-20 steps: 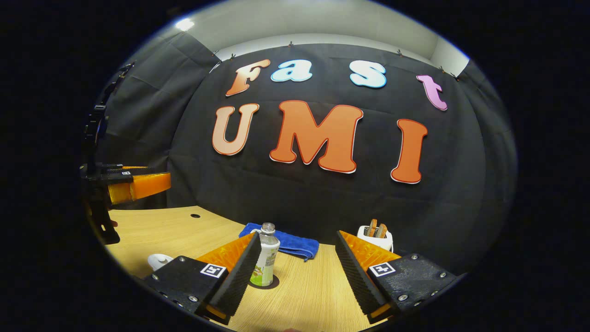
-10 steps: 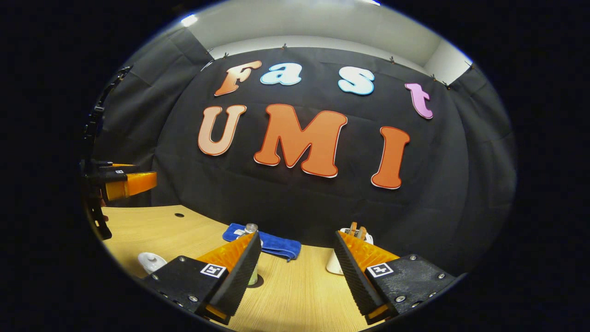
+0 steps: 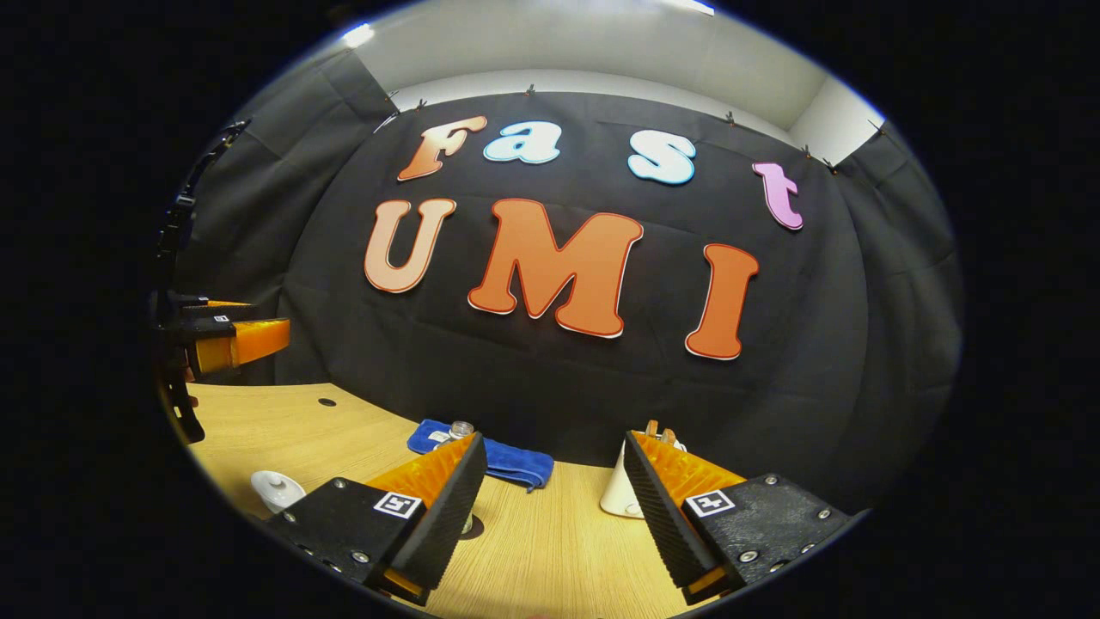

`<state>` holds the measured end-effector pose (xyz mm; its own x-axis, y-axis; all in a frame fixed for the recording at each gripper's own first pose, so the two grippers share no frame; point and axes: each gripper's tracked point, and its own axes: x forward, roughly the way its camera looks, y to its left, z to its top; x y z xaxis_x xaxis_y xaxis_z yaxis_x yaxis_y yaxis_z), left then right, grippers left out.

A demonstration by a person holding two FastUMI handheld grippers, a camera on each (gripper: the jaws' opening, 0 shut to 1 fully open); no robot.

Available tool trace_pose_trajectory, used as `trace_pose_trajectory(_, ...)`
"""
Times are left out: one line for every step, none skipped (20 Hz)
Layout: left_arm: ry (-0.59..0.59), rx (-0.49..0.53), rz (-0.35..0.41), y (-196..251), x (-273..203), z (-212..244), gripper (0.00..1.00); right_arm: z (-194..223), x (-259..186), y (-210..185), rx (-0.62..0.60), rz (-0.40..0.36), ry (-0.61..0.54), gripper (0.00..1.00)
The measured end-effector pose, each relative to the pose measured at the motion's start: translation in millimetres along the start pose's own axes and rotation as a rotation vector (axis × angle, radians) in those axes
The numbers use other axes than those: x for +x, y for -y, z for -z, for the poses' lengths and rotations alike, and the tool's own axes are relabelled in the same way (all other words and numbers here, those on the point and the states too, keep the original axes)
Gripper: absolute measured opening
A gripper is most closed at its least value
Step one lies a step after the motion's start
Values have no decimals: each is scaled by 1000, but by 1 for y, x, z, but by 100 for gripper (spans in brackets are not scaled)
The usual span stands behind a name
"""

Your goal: Open the teacup lid with one hand, grasp the water bottle and pour water into the teacup with the other hand; after pouring, place the water bottle on the coaster and then close the teacup lid.

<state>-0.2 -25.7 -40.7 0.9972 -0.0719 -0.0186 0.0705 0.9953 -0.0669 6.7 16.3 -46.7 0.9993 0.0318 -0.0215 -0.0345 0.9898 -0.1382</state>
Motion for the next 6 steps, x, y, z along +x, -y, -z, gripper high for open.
trace_pose_trajectory(2, 1, -1, 0, 0, -1, 95, 0, 0, 0, 1, 1, -1, 96)
trace_pose_trajectory(7, 1, -2, 0, 0, -3, 95, 0, 0, -1, 5, -1, -3, 96)
trace_pose_trajectory(12, 3, -4, 0, -1, -4, 95, -2, -1, 2, 3, 5, 1, 96)
trace_pose_trajectory(14, 3, -1, 2, 0, -5, 95, -4, -2, 3, 1, 7, 5, 96)
trace_pose_trajectory(15, 4, 0, 2, 0, -5, 95, -5, -2, 5, 2, 11, 7, 96)
trace_pose_trajectory(17, 4, 3, 3, -2, -6, 95, -7, -3, 5, 4, 10, 10, 96)
